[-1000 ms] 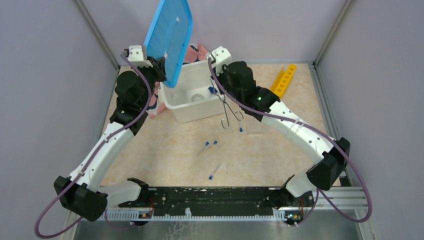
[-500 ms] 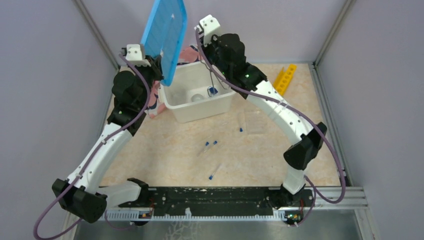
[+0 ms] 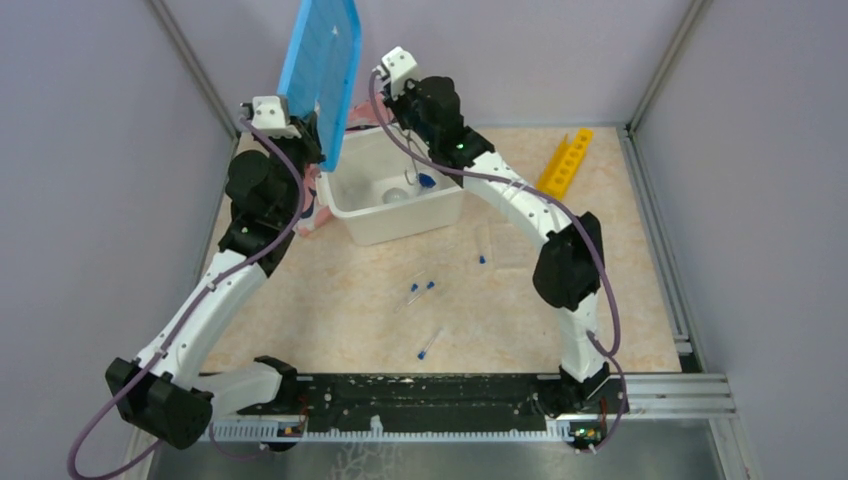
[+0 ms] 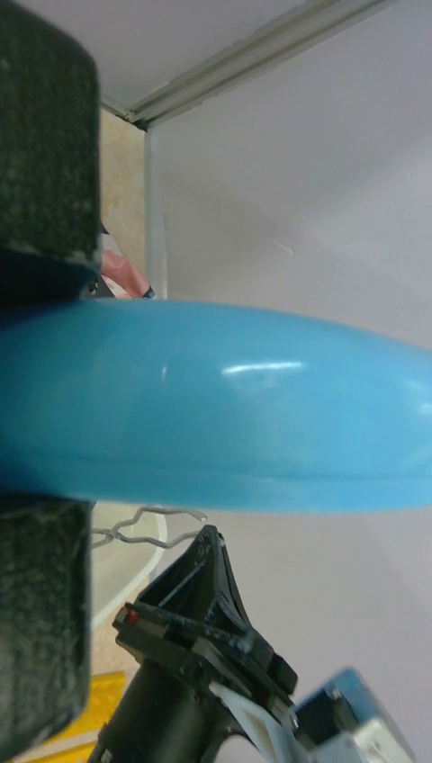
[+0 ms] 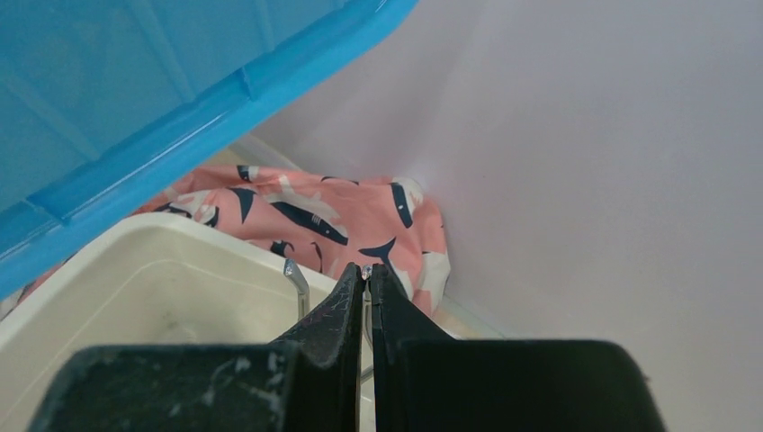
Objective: Organize the chemistry lab equipment
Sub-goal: Place the chemistry item in the storage box.
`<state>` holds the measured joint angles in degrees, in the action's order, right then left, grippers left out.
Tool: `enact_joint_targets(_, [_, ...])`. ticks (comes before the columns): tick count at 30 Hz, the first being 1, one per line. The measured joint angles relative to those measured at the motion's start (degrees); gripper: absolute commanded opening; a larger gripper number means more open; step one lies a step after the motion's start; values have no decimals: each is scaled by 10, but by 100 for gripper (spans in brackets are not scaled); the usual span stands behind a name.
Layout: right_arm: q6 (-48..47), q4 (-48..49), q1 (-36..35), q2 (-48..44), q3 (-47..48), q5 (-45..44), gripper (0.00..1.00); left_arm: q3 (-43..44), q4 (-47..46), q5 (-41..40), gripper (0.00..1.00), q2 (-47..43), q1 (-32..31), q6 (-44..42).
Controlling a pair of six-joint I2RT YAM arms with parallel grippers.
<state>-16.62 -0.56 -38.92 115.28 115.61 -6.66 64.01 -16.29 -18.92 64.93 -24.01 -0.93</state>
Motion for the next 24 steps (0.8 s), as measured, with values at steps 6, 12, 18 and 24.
enact_joint_targets(6, [-16, 1, 2, 42, -4, 57, 0, -14, -21, -11, 0, 0, 0, -7])
enact_joint_targets(12, [-37, 1, 1, 44, -43, 122, 0, -16, -43, -16, 0, 1, 0, -12])
enact_joint_targets(18, [-70, -24, -3, 48, -66, 182, 0, -31, -68, -30, 0, 1, 0, -16])
enact_joint_targets(24, [-91, -41, -11, 70, -66, 216, 0, -50, -90, -43, 0, 0, 0, -20])
